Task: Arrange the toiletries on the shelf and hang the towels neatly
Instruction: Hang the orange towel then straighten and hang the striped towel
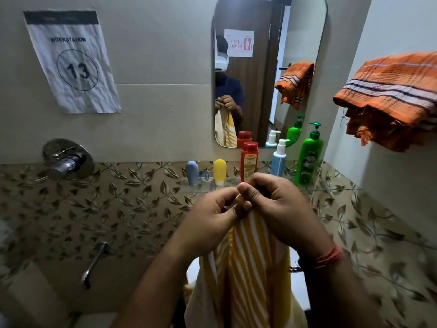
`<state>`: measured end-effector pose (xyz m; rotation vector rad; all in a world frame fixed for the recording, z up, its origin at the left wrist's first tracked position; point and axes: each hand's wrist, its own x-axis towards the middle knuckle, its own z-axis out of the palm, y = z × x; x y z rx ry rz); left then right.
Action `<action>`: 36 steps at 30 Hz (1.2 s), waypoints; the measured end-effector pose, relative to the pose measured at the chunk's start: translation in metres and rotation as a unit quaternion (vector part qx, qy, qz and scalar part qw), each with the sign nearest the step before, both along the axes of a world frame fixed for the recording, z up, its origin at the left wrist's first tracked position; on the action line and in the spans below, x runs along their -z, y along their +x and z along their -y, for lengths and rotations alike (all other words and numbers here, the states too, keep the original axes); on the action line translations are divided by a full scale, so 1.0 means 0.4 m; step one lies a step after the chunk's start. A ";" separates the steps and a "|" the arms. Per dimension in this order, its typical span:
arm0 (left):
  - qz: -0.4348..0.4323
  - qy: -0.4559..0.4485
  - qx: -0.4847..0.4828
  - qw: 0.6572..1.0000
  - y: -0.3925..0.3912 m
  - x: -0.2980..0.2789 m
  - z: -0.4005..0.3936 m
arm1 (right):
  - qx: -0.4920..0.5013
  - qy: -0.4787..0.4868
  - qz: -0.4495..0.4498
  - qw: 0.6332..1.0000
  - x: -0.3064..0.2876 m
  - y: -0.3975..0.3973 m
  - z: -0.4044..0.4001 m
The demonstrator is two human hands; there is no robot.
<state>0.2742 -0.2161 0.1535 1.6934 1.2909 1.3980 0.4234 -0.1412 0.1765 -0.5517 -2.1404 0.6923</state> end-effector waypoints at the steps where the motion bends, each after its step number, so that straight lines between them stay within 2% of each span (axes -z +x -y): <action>1: -0.001 0.010 -0.021 1.000 -0.003 0.007 0.005 | 0.001 0.000 0.001 1.000 0.003 0.006 0.003; 4: 0.021 0.024 -0.091 0.995 -0.025 0.019 0.022 | -0.026 -0.095 0.001 0.995 0.014 0.047 0.009; 6: 0.071 0.035 -0.157 0.984 -0.051 0.021 0.030 | -0.012 -0.177 -0.044 0.983 0.017 0.098 0.004; 9: 0.105 0.051 -0.258 0.959 -0.108 0.033 0.036 | 0.055 -0.177 -0.063 0.981 0.012 0.174 -0.013; 11: 0.110 0.024 -0.289 0.951 -0.121 0.043 0.040 | 0.070 -0.161 -0.056 0.983 0.002 0.191 -0.011; 14: 0.088 -0.016 -0.247 0.965 -0.087 0.049 0.040 | 0.056 -0.122 -0.032 0.990 -0.011 0.161 0.015; 17: 0.088 -0.052 -0.098 0.990 -0.023 0.046 0.041 | 0.039 -0.057 0.025 0.997 -0.006 0.105 0.045; 19: 0.074 -0.072 -0.001 0.995 0.016 0.045 0.043 | 0.032 -0.020 0.051 0.998 0.007 0.074 0.055; 21: 0.054 -0.060 0.036 0.996 0.039 0.048 0.050 | 0.022 -0.017 0.052 0.998 0.022 0.058 0.056; 25: 0.060 -0.023 -0.058 0.996 0.028 0.051 0.060 | 0.010 -0.031 0.058 0.998 0.044 0.075 0.040; 28: 0.132 -0.008 -0.182 0.974 -0.027 0.056 0.069 | 0.028 -0.090 0.057 0.994 0.051 0.131 0.020; 31: 0.136 -0.014 -0.250 0.959 -0.068 0.062 0.074 | 0.048 -0.138 0.019 0.989 0.050 0.167 0.012; 33: 0.118 -0.035 -0.212 0.969 -0.054 0.055 0.070 | 0.040 -0.126 0.028 0.991 0.046 0.155 0.022; 36: 0.074 -0.053 -0.072 0.993 0.000 0.049 0.058 | 0.013 -0.074 0.062 0.995 0.041 0.104 0.045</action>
